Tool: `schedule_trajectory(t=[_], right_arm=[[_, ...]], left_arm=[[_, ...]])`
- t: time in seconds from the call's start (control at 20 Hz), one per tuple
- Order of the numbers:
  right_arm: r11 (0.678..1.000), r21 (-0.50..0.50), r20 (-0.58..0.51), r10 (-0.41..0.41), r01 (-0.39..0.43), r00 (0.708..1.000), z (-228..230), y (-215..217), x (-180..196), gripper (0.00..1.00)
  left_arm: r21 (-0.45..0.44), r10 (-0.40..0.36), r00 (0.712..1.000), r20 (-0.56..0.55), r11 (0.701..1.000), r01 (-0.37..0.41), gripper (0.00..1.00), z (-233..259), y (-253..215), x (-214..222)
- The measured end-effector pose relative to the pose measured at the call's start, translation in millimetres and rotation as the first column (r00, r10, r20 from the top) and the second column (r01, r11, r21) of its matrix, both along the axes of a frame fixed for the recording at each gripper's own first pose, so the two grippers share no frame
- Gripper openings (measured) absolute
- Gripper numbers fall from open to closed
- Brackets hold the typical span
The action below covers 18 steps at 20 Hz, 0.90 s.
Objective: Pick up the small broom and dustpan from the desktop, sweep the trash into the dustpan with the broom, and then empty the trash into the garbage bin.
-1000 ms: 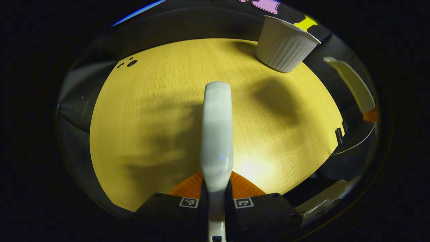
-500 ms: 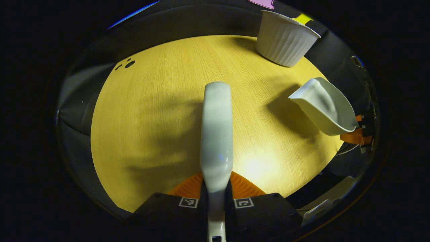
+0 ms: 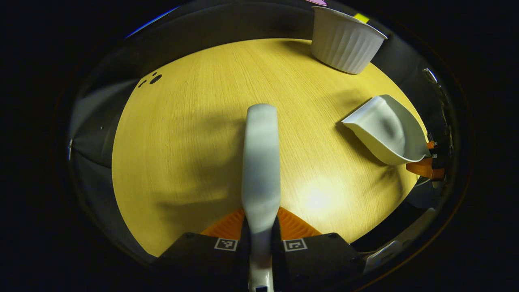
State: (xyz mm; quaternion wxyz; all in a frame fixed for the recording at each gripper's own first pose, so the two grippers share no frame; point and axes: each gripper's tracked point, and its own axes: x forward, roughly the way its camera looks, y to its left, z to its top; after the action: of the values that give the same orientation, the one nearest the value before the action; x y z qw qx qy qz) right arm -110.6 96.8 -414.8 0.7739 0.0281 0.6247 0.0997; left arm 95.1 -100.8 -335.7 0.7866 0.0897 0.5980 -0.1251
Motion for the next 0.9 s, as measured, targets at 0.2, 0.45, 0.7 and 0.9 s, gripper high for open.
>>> schedule_trajectory(t=[0.2,0.45,0.7,0.9], right_arm=[[1.0,0.006,-0.007,-0.008,0.008,1.0,-5,3,-3,0.37],[0.996,0.069,-0.021,-0.049,0.05,0.999,3,7,-3,0.48],[0.995,0.087,0.02,-0.042,0.04,0.999,41,-3,-6,0.48],[0.993,0.1,0.149,-0.071,0.056,0.986,94,-14,11,0.48]], left_arm=[[0.01,-0.01,1.0,0.006,1.0,0.01,0.28,-2,3,0],[0.06,-0.018,0.999,0.042,0.998,0.015,0.3,6,11,2],[0.063,-0.021,0.997,0.07,0.998,0.016,0.35,26,16,-3],[0.051,0.004,0.992,0.128,0.999,-0.01,0.35,61,23,-5]])
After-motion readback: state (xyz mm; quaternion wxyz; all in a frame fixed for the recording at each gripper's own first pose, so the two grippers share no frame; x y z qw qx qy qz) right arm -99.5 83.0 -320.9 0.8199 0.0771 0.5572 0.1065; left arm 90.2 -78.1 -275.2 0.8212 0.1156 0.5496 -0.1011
